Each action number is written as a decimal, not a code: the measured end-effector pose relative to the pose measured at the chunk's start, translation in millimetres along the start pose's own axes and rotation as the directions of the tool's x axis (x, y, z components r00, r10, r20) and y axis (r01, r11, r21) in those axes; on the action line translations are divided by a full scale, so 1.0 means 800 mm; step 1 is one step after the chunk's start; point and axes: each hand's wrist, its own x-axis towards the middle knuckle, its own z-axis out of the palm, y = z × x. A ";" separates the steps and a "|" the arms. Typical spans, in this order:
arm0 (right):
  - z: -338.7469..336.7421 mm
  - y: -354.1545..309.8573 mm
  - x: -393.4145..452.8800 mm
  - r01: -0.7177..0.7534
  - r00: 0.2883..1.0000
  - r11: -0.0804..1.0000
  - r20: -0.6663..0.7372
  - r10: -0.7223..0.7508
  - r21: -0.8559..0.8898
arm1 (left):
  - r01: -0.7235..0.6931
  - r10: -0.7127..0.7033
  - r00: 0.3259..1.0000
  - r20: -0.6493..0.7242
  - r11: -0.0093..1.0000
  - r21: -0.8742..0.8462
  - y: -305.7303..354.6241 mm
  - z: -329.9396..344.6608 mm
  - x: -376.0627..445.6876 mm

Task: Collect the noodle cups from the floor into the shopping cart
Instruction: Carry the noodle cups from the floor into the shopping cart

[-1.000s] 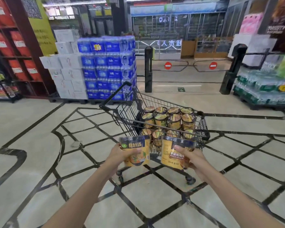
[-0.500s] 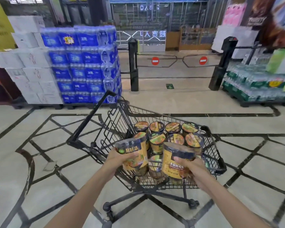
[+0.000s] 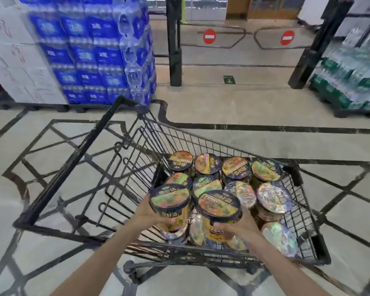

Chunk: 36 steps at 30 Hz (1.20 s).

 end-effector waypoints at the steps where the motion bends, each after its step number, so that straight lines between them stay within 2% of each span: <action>1: 0.003 0.005 0.011 -0.013 1.000 1.000 0.015 0.013 -0.016 | 0.025 -0.025 0.999 0.021 1.000 0.003 -0.009 -0.001 0.013; 5: 0.020 0.036 0.045 -0.012 0.996 0.992 0.086 0.023 -0.124 | 0.117 -0.119 0.984 0.133 0.993 0.023 -0.042 -0.004 0.056; 8: 0.026 0.052 0.061 -0.053 0.987 0.991 0.144 0.072 -0.126 | 0.155 -0.165 0.970 0.179 0.986 0.068 -0.067 -0.004 0.081; 11: 0.029 0.068 0.077 -0.113 0.970 0.965 0.182 0.158 -0.235 | 0.189 -0.203 0.952 0.229 0.979 0.082 -0.081 -0.007 0.097; 16: 0.027 0.067 0.093 -0.118 0.958 0.924 0.204 0.203 -0.363 | 0.134 -0.159 0.933 0.324 0.986 0.100 -0.104 -0.009 0.115; 19: 0.024 0.070 0.095 -0.071 0.951 0.900 0.243 0.191 -0.430 | 0.051 -0.119 0.945 0.305 0.974 0.222 -0.099 0.002 0.113; 22: 0.019 0.076 0.104 -0.085 0.956 0.913 0.224 0.187 -0.399 | -0.012 -0.064 0.946 0.317 0.972 0.234 -0.103 0.008 0.122; 24: 0.018 0.078 0.107 -0.101 0.957 0.922 0.215 0.193 -0.374 | 0.020 -0.081 0.942 0.325 0.982 0.186 -0.110 0.007 0.129; 29: 0.025 0.095 0.114 -0.040 0.960 0.928 0.243 0.139 -0.370 | -0.030 -0.037 0.966 0.257 0.967 0.251 -0.136 -0.001 0.148; 32: 0.024 0.098 0.110 -0.021 0.966 0.952 0.239 0.098 -0.305 | -0.053 -0.070 0.941 0.332 0.935 0.349 -0.133 -0.009 0.141; 34: 0.021 0.097 0.105 -0.031 0.961 0.965 0.256 0.101 -0.262 | -0.027 -0.106 0.926 0.361 0.938 0.345 -0.132 -0.011 0.135; 36: 0.021 0.097 0.102 -0.007 0.960 0.955 0.264 0.090 -0.297 | 0.003 -0.124 0.928 0.352 0.945 0.326 -0.133 -0.010 0.133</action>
